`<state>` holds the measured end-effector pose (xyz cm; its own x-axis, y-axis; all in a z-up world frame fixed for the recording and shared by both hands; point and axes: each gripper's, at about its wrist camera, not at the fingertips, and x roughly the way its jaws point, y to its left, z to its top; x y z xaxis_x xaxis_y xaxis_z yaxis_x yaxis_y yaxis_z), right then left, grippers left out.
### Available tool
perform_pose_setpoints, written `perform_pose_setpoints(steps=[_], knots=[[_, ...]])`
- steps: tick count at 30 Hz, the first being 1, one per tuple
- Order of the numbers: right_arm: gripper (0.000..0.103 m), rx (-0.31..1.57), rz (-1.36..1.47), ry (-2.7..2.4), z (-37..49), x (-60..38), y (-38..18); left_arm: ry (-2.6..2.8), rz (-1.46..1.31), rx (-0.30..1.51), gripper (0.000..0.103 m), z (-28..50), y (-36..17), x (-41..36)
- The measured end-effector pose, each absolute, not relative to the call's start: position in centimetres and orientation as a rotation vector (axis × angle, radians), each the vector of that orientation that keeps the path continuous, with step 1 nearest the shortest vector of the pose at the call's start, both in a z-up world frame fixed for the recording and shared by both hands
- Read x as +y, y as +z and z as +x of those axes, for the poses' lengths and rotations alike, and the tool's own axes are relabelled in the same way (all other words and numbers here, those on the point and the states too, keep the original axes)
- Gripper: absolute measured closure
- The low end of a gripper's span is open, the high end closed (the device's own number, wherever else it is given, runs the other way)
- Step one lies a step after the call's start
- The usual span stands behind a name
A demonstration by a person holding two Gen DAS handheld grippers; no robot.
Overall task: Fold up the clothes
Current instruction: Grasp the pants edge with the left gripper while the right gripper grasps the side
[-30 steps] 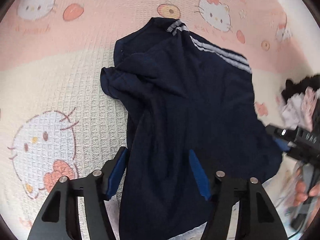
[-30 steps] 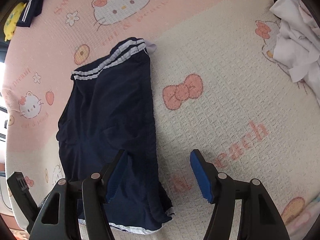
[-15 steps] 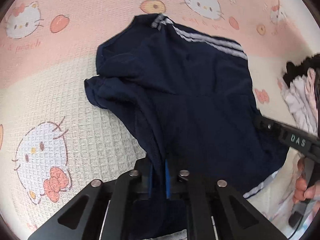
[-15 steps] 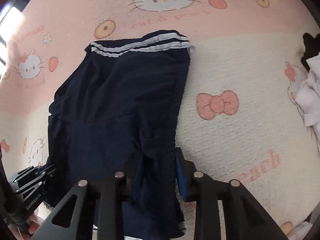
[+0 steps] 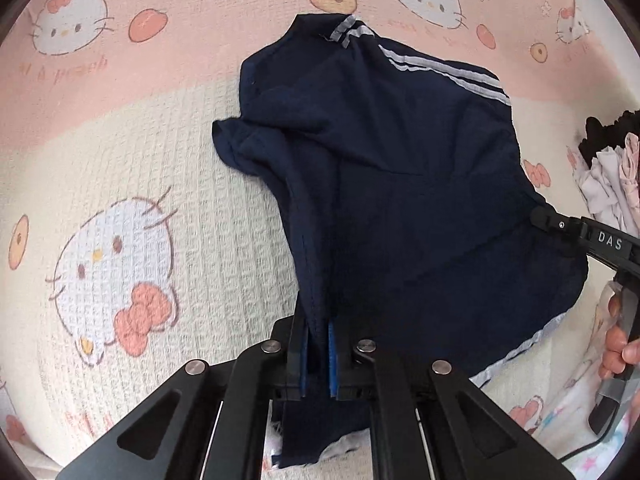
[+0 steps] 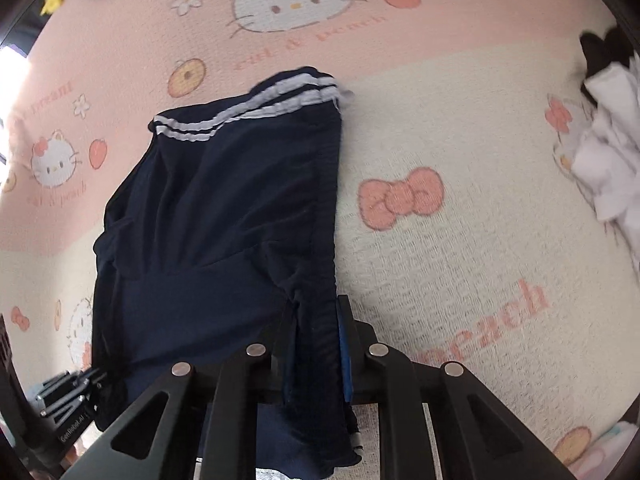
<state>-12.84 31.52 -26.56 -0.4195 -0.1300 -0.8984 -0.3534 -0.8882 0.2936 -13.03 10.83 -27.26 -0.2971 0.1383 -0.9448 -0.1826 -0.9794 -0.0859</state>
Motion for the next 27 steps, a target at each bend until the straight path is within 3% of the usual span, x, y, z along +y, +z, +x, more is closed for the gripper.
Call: perform_pose_setpoints(steps=[5,12,13,14,16,27], knots=[[0.088,0.718,-1.607,2.419,-13.0,32.3,-26.7,2.422,-1.743,0.113,0.097,-12.2,-27.2,10.3],[0.083,0.935,-1.551,2.464,-12.6,33.3,-26.5,2.389,-1.719,-0.138,0.098,-12.3,-26.4,7.4],[0.074,0.965,-1.518,2.475,-12.4,33.6,-26.2,2.376,-1.705,-0.216,0.097,-12.5,-26.1,6.9],[0.058,0.981,-1.482,2.488,-12.2,33.9,-25.8,2.36,-1.69,-0.294,0.097,-12.8,-25.8,6.3],[0.044,1.001,-1.425,2.513,-12.0,34.3,-24.9,2.337,-1.695,-0.364,0.097,-13.5,-25.4,5.7],[0.044,0.858,-1.579,2.519,-14.2,33.3,-25.2,2.224,-1.76,-0.577,0.095,-17.5,-27.0,5.3]])
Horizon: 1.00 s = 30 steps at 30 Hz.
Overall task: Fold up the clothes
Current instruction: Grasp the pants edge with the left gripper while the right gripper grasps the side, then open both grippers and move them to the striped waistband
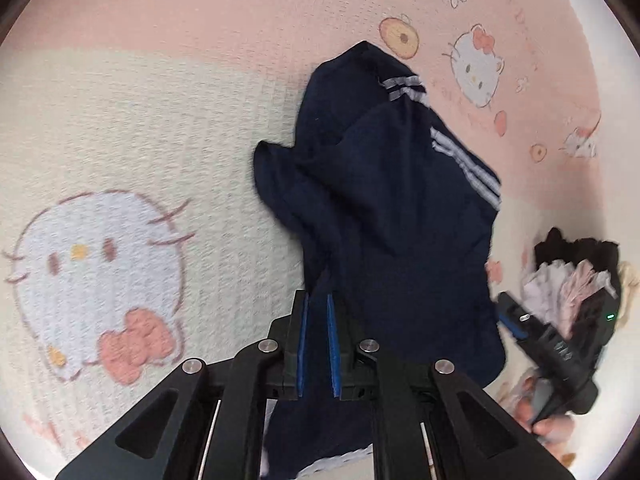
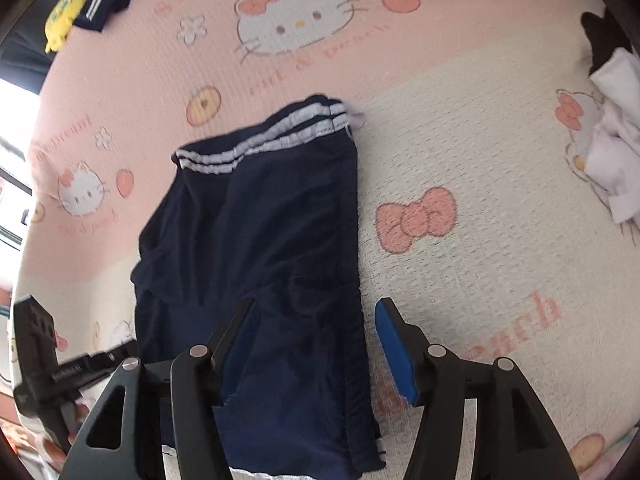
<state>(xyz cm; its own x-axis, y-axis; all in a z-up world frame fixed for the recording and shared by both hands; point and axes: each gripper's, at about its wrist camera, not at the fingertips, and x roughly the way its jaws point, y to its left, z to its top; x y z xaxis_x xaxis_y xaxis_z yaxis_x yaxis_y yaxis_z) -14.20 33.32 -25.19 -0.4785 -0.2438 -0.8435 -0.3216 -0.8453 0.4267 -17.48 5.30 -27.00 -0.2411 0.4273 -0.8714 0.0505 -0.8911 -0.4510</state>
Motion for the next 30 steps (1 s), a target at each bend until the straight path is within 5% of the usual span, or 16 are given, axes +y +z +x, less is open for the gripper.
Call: perform_pose_setpoints(steps=[3,5,6,7,15,18,19,23,30], knots=[[0.044,0.833,-1.591,2.529,-15.0,32.9,-25.4,2.226,-1.739,-0.538,0.09,-18.0,-26.4,5.8],[0.043,0.832,-1.59,2.541,-15.4,32.7,-25.5,2.258,-1.732,-0.485,0.057,-18.4,-26.1,6.2],[0.043,0.837,-1.592,2.546,-15.7,32.6,-25.6,2.28,-1.715,-0.483,0.023,-18.6,-26.0,6.2],[0.042,0.838,-1.596,2.548,-16.0,32.5,-25.6,2.302,-1.696,-0.482,0.014,-18.7,-25.9,6.1],[0.042,0.752,-1.604,2.593,-17.3,31.4,-25.6,2.392,-1.598,-0.38,0.018,-19.7,-25.9,6.6],[0.042,0.689,-1.588,2.616,-17.6,30.9,-25.8,2.406,-1.595,-0.2,0.066,-19.3,-26.3,7.7],[0.043,0.667,-1.586,2.618,-17.7,30.8,-26.0,2.398,-1.605,-0.142,0.069,-19.2,-26.6,8.2],[0.083,0.502,-1.594,2.618,-18.1,29.9,-26.4,2.389,-1.634,-0.006,0.084,-18.5,-27.8,9.4],[0.096,0.405,-1.558,2.548,-18.4,30.5,-26.6,2.479,-1.651,0.105,0.089,-18.4,-27.8,8.7]])
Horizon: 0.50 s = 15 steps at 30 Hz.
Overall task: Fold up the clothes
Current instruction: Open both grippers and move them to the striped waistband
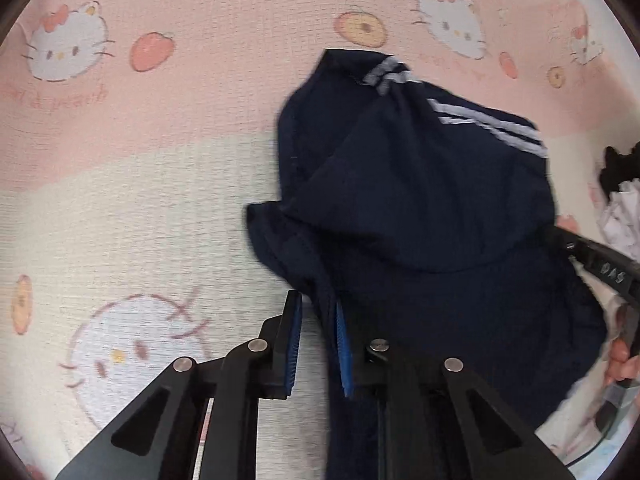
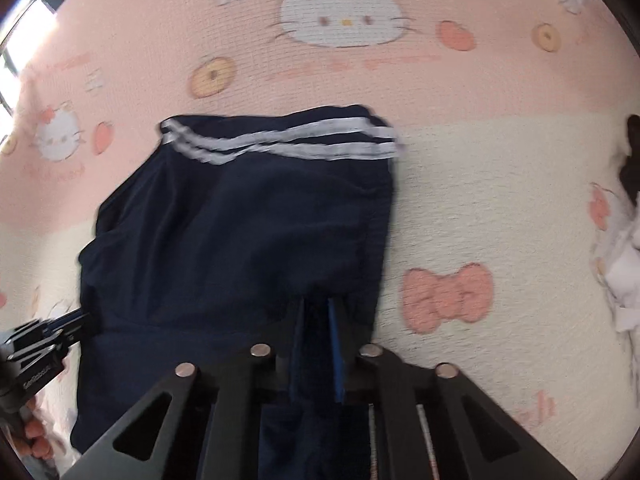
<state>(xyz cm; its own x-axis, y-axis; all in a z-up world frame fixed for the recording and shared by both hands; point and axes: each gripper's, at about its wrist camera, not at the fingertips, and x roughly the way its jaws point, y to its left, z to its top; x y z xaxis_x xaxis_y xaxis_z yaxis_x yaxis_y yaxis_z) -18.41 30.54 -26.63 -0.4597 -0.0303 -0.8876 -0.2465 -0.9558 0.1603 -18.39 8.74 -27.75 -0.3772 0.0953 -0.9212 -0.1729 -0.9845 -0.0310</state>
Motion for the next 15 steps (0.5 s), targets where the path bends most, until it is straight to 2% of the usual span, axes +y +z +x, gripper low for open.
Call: perform_pose_setpoints(steps=[4,6,7,8,10,11,12,13,14,15], knots=[[0.099,0.441,-1.558,2.53,-18.2,31.5,-26.6,2.481,-1.674,0.092,0.089,-18.6,-27.7,7.4],[0.091,0.516,-1.568,2.576,-17.9,31.9,-26.3,2.466,-1.657,0.051,0.089,-18.7,-27.2,6.9],[0.083,0.547,-1.569,2.584,-17.7,32.2,-26.1,2.45,-1.648,-0.004,0.089,-18.9,-26.6,6.5],[0.068,0.571,-1.565,2.591,-17.7,32.5,-25.8,2.432,-1.638,-0.062,0.089,-19.1,-26.0,6.2],[0.053,0.604,-1.536,2.607,-17.9,33.2,-24.5,2.392,-1.627,-0.177,0.086,-19.7,-24.7,5.5],[0.052,0.621,-1.507,2.615,-18.0,33.5,-23.7,2.379,-1.621,-0.222,0.082,-20.1,-24.1,5.3],[0.052,0.643,-1.467,2.636,-18.2,33.9,-22.8,2.389,-1.606,-0.254,0.066,-20.6,-23.4,5.2],[0.052,0.673,-1.425,2.664,-18.5,34.3,-21.9,2.4,-1.589,-0.284,0.038,-21.2,-22.7,5.1],[0.052,0.709,-1.397,2.685,-18.9,34.8,-21.3,2.416,-1.557,-0.312,0.025,-21.6,-22.1,5.0],[0.052,0.741,-1.389,2.692,-19.4,35.2,-20.9,2.428,-1.522,-0.334,0.016,-21.8,-21.6,5.2]])
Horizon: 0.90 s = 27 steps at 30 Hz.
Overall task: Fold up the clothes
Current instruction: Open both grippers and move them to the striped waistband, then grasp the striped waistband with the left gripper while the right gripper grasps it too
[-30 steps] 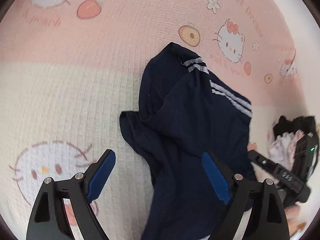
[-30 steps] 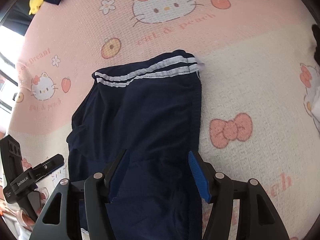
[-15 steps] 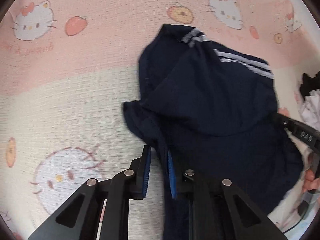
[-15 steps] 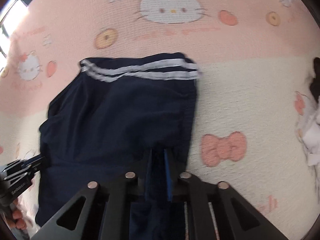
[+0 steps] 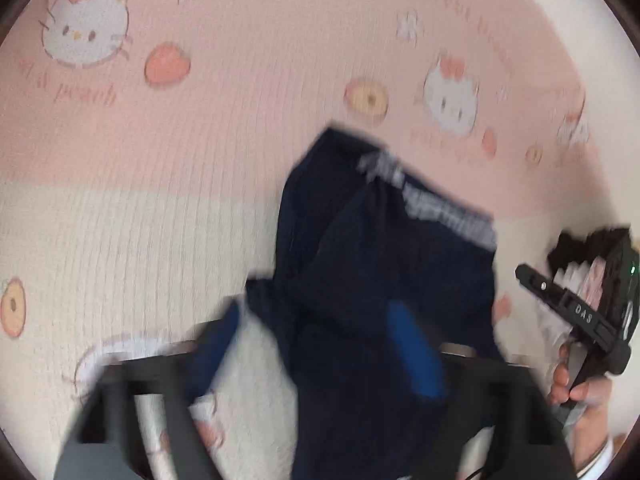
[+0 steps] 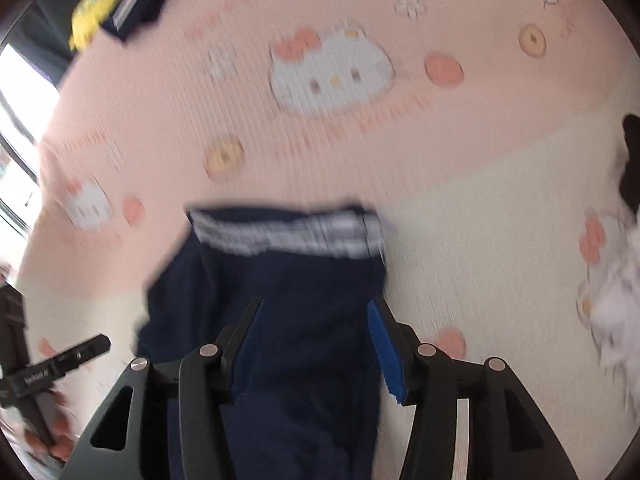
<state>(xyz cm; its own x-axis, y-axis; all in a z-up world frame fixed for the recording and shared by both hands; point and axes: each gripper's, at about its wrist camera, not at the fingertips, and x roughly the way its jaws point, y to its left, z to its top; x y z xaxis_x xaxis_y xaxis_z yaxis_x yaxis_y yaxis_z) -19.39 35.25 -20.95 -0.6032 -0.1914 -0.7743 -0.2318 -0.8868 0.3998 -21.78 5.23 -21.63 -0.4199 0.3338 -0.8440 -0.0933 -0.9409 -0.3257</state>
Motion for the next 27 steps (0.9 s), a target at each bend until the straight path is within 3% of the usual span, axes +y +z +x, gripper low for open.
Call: perform_pose_setpoints(steps=[6,15,17,18,19,23,27], knots=[[0.052,0.748,-1.462,2.635,-23.0,37.0,-22.5,2.419,-1.446,-0.329,0.016,-25.5,-21.1,7.5],[0.052,0.757,-1.555,2.622,-24.7,38.1,-25.6,2.286,-1.34,0.093,0.017,-30.1,-24.1,13.9],[0.052,0.752,-1.545,2.635,-24.6,38.1,-25.8,2.257,-1.349,0.149,0.028,-30.7,-24.9,14.6],[0.052,0.74,-1.537,2.644,-24.7,38.1,-25.9,2.24,-1.352,0.161,0.042,-30.9,-25.2,14.7],[0.052,0.734,-1.522,2.656,-24.7,38.1,-25.9,2.222,-1.362,0.165,0.047,-31.0,-25.6,14.8],[0.052,0.78,-1.491,2.665,-24.9,38.3,-26.2,2.164,-1.384,0.219,0.056,-31.0,-26.9,15.3],[0.052,0.752,-1.497,2.683,-25.3,37.7,-26.5,2.168,-1.377,0.287,0.057,-30.7,-27.8,16.4]])
